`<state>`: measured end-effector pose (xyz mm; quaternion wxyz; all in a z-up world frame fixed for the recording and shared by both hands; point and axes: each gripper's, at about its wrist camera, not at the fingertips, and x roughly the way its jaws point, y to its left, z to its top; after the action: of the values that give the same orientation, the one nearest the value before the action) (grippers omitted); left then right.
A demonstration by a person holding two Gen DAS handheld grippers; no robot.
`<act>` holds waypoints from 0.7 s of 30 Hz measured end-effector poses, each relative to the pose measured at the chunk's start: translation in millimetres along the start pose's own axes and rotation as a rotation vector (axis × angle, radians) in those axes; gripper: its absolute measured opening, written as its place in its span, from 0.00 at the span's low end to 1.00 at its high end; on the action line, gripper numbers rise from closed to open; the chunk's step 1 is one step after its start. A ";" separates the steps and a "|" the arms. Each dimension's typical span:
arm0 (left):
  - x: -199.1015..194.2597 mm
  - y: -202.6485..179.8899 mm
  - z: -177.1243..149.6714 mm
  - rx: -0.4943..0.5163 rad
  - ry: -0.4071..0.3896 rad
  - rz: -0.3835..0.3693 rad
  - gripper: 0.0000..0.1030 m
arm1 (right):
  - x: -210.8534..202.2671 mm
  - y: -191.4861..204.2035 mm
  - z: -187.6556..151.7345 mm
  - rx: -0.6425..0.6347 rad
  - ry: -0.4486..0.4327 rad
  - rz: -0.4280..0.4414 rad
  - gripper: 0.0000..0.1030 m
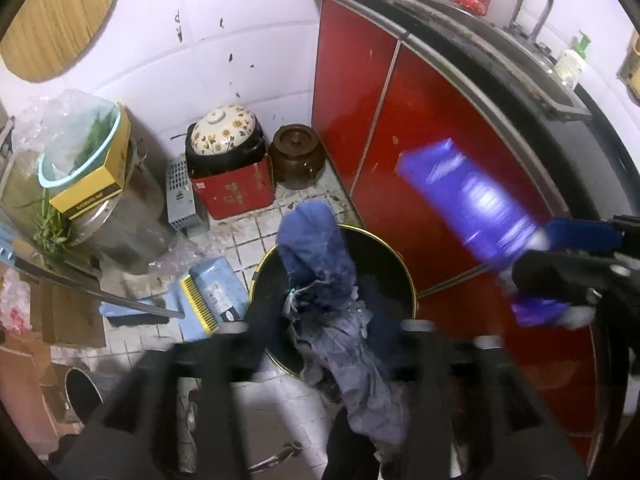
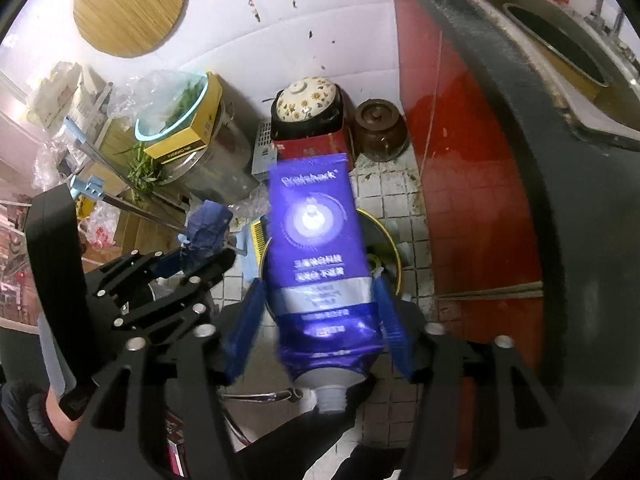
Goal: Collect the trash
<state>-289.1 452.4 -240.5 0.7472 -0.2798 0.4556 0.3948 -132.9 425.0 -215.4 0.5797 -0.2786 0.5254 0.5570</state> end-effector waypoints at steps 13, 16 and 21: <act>-31.7 -22.1 -0.2 0.042 -0.040 0.023 0.79 | -50.9 -27.0 -18.5 0.023 -0.064 0.009 0.81; -52.2 -45.4 0.2 0.088 -0.067 0.024 0.82 | -84.8 -42.7 -36.5 0.051 -0.107 0.002 0.84; -85.4 -96.2 1.9 0.149 -0.090 -0.036 0.88 | -160.9 -76.2 -85.1 0.101 -0.184 -0.036 0.92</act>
<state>-230.3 374.1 -157.1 0.7926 -0.2133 0.4447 0.3586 -59.0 273.8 -112.4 0.6487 -0.2063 0.4922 0.5427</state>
